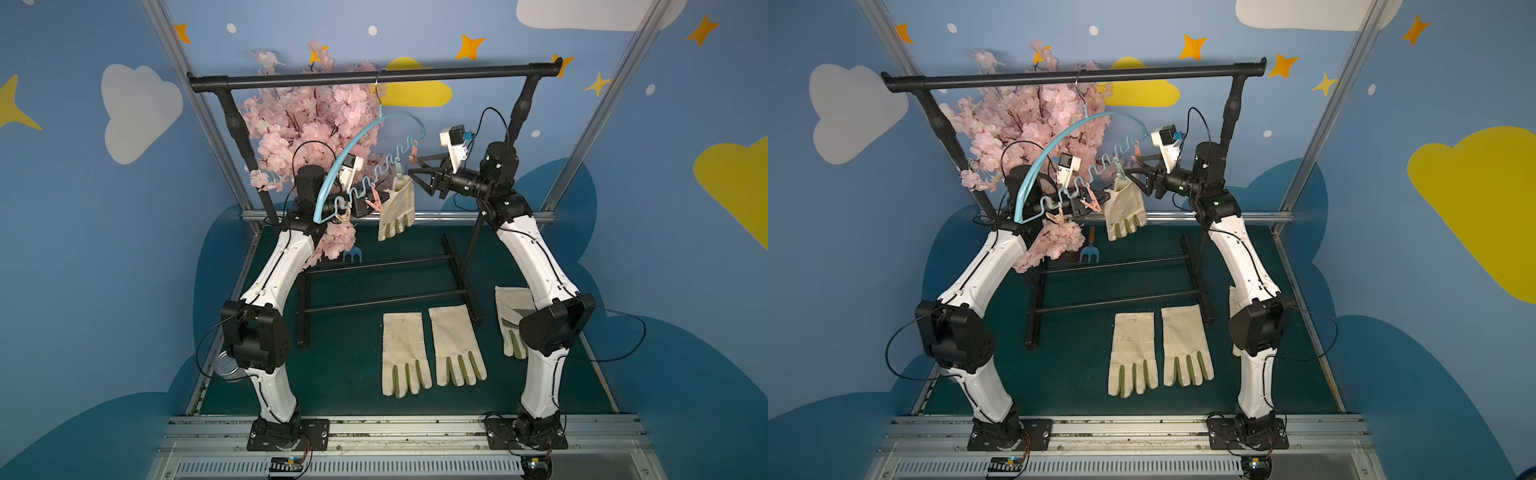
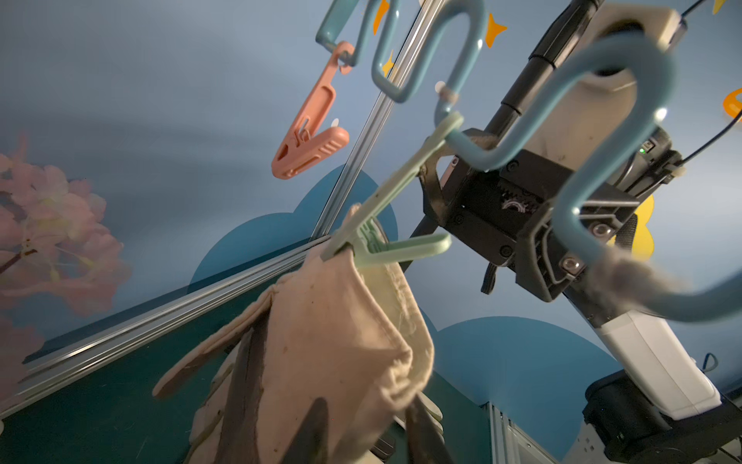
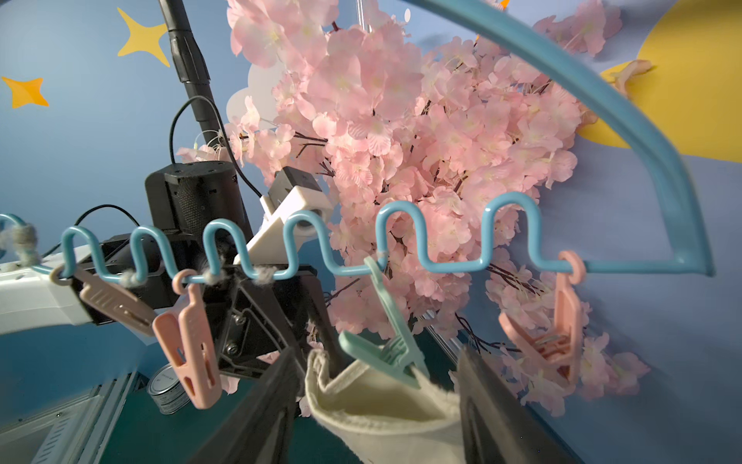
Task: Clip the gloves onto a hanger to dry
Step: Clamp the glove onto the hanger, then adjust the hanger on the clothesline.
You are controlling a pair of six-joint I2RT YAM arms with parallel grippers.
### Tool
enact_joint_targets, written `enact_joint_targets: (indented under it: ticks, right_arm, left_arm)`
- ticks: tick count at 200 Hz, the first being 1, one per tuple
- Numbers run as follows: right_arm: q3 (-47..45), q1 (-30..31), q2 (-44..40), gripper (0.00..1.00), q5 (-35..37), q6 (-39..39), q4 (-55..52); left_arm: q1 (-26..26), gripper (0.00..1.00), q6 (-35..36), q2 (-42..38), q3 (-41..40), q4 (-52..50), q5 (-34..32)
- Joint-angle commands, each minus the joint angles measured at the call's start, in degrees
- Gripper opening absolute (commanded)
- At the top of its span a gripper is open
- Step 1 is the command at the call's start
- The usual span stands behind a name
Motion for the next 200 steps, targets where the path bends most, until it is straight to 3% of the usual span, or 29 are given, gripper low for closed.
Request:
enact_joint_targets:
  ticks: [1, 25, 39, 69, 107, 141, 169, 200]
  right_arm:
    - [-0.44, -0.16, -1.89, 0.64, 0.57, -0.37, 1.12]
    - [-2.05, -0.16, -3.11, 0.66, 1.19, -0.18, 1.76]
    - [-5.01, -0.19, -4.90, 0.66, 2.33, -0.01, 3.21]
    - [-12.81, -0.16, -9.73, 0.67, 5.47, -0.18, 5.23]
    - [-25.43, 0.51, -17.47, 0.66, 9.32, 0.62, 8.38]
    - [-35.40, 2.52, -24.17, 0.63, 10.98, -0.05, 8.30]
    - [-38.58, 5.55, -27.65, 0.63, 12.82, -3.79, 5.06]
    - [-38.49, 8.10, -28.46, 0.61, 13.73, -5.09, 4.40]
  left_arm:
    - [0.26, 0.45, 1.23, -2.27, 0.81, -0.09, -0.11]
    - [0.26, 0.68, 2.16, -3.46, 0.36, -1.98, -2.34]
    - [0.18, 0.75, 3.16, -5.15, -0.96, -3.99, -5.57]
    - [-0.52, 0.76, 5.88, -11.09, -7.02, -8.92, -13.19]
    - [-1.37, 0.76, 4.18, -21.19, -20.04, -9.50, -22.85]
    - [-2.86, 0.76, 3.52, -30.70, -29.75, -11.44, -27.06]
    - [-3.78, 0.76, 2.88, -38.23, -35.52, -15.26, -31.61]
    - [-5.56, 0.74, 1.67, -46.21, -36.70, -20.27, -36.71]
